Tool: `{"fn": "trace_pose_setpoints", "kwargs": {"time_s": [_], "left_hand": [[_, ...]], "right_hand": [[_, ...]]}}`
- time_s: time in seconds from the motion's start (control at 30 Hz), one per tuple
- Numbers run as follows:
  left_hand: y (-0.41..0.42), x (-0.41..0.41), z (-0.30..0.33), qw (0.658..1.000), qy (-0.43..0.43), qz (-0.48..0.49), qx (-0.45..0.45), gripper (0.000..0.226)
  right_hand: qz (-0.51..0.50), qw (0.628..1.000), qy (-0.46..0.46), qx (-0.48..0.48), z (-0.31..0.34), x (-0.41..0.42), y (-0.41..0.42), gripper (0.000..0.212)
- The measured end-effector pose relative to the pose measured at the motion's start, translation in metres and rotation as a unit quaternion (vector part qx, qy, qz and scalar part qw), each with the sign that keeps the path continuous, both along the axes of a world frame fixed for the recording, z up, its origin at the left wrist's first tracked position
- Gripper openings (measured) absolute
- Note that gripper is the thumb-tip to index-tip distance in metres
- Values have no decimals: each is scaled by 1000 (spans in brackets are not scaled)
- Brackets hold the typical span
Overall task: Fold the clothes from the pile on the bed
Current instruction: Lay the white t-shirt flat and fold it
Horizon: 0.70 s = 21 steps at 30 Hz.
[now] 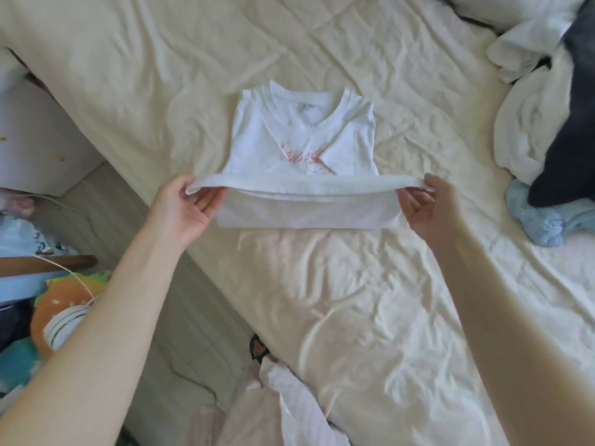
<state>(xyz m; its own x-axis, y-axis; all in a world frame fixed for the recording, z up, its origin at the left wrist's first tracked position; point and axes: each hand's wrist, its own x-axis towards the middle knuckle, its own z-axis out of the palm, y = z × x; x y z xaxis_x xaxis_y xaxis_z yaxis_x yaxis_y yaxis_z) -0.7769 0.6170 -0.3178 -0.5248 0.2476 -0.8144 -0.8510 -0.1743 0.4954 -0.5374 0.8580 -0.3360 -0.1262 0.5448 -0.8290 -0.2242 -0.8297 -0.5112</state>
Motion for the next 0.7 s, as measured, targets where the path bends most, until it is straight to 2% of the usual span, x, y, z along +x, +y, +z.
{"fn": "trace_pose_setpoints", "kwargs": {"time_s": [0.2, 0.3, 0.4, 0.43, 0.53, 0.6, 0.7], "left_hand": [[105, -83, -22, 998, 35, -29, -39, 21], [127, -105, -48, 984, 66, -133, -103, 20], [112, -98, -82, 932, 169, -189, -260, 8], [99, -90, -94, 908, 210, -203, -301, 3], [49, -57, -122, 852, 266, -271, -360, 21], [24, -37, -131, 854, 254, -303, -338, 21], [13, -27, -133, 874, 220, -300, -314, 14]], "right_hand": [[9, 999, 45, 5, -16, -94, 92, 15], [44, 998, 36, 4, -39, -119, 116, 17], [144, 985, -85, 52, -65, -114, 106, 9], [174, 968, -154, 92, -74, -103, 95, 7], [232, 891, -341, 187, -101, -58, 54, 13], [252, 876, -370, 178, -115, -29, 27, 19], [291, 894, -316, 131, -123, -10, 5, 21]]}}
